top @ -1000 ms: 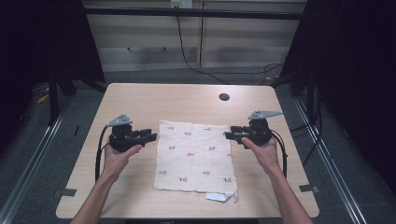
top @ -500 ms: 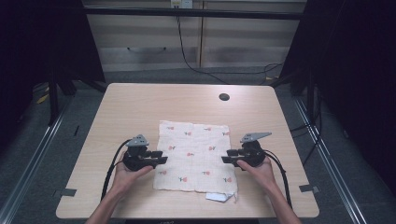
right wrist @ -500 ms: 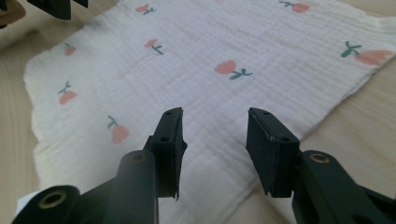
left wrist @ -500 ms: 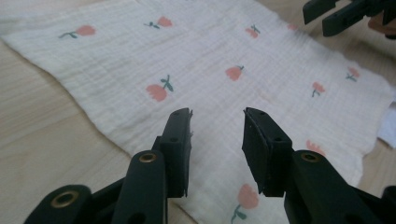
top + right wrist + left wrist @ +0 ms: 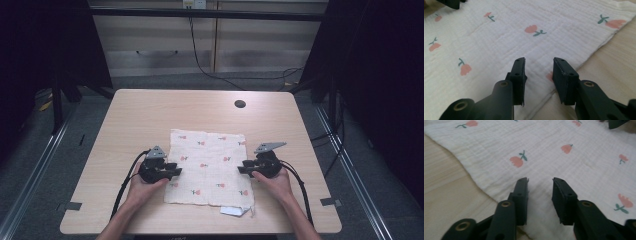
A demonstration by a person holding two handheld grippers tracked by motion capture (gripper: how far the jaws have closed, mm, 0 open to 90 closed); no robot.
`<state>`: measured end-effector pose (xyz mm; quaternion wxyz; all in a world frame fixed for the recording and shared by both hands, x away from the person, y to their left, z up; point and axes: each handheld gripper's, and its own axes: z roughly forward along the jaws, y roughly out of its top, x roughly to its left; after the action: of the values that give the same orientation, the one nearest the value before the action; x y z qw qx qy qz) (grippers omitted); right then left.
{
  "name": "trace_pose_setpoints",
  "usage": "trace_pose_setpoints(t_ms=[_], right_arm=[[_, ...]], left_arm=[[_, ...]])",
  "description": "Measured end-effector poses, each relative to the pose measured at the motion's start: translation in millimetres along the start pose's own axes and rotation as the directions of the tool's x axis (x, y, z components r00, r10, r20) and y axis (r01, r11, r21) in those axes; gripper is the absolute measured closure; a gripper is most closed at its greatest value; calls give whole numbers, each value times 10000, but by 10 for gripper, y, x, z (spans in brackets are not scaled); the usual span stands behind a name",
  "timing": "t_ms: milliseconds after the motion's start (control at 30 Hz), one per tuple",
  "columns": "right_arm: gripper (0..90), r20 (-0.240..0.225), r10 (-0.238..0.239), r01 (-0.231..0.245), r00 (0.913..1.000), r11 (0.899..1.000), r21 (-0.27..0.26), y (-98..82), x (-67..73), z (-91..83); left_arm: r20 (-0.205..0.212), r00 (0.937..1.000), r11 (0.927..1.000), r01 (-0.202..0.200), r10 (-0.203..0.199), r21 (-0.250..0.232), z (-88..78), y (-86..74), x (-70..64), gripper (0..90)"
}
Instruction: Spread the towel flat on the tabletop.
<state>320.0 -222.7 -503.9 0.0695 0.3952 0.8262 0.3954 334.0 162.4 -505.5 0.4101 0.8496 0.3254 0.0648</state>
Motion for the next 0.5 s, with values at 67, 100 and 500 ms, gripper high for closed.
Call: trace_pose_setpoints(t_ms=[67, 100, 500], right_arm=[[690, 5, -57, 57, 10000, 10000, -19, -7, 6, -1], [712, -13, -108, 108, 9999, 9999, 10, -11, 12, -3], [847, -107, 23, -19, 9999, 9994, 358, -102, 80, -109]], left_arm=[[-10, 10000, 9999, -93, 93, 93, -7, -2, -23, 719], [-67, 9999, 9998, -117, 118, 150, -14, -6, -33, 747], [150, 9999, 9998, 83, -86, 205, -126, -113, -77, 846]])
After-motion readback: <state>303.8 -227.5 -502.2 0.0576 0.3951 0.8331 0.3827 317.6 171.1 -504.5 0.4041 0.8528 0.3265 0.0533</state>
